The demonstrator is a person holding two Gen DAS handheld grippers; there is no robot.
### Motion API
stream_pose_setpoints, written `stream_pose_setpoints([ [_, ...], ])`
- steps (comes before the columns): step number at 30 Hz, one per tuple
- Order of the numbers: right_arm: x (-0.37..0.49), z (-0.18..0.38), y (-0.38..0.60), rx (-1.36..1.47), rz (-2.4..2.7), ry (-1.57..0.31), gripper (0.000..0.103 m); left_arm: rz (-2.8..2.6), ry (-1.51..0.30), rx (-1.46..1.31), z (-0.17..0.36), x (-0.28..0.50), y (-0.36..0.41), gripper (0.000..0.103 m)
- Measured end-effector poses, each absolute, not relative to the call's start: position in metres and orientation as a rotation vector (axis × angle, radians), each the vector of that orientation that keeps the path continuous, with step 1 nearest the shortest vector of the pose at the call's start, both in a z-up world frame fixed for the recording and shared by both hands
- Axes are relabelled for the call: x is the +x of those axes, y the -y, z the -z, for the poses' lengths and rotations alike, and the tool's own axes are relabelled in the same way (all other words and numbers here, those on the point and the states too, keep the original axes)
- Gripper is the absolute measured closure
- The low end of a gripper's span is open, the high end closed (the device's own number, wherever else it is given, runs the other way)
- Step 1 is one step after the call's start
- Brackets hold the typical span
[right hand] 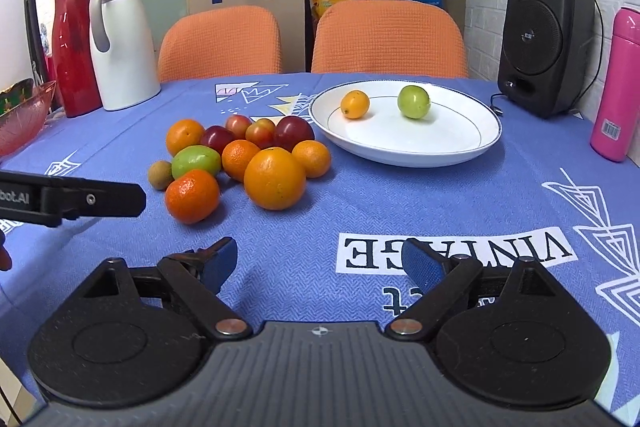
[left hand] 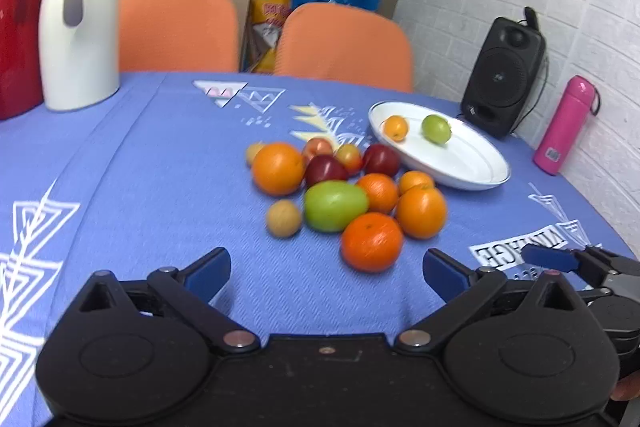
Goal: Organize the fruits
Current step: 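Lower the left tool onto the mandarin orange and close it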
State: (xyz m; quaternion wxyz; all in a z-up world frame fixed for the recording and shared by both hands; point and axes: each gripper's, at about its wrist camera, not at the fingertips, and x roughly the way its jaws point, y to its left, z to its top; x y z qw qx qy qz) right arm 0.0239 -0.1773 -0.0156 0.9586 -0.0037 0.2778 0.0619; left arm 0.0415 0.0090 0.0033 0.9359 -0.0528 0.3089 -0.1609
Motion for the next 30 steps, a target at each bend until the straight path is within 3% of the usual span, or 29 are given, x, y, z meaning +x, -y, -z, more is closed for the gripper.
stream_pose_setpoints([
  [11,0.021,0.011,0.178,-0.001,-0.106,-0.553,0.000,0.415,-0.643,-0.069,-0.002,0.055,0.010,0.000],
  [13,0.021,0.012,0.177,-0.003,-0.106,-0.557,0.000,0.431,-0.655,-0.075,0.002,0.060,0.012,0.006],
  [30,0.023,0.015,0.177,0.002,-0.117,-0.576,0.000,0.456,-0.727,-0.162,0.016,0.085,0.015,0.006],
])
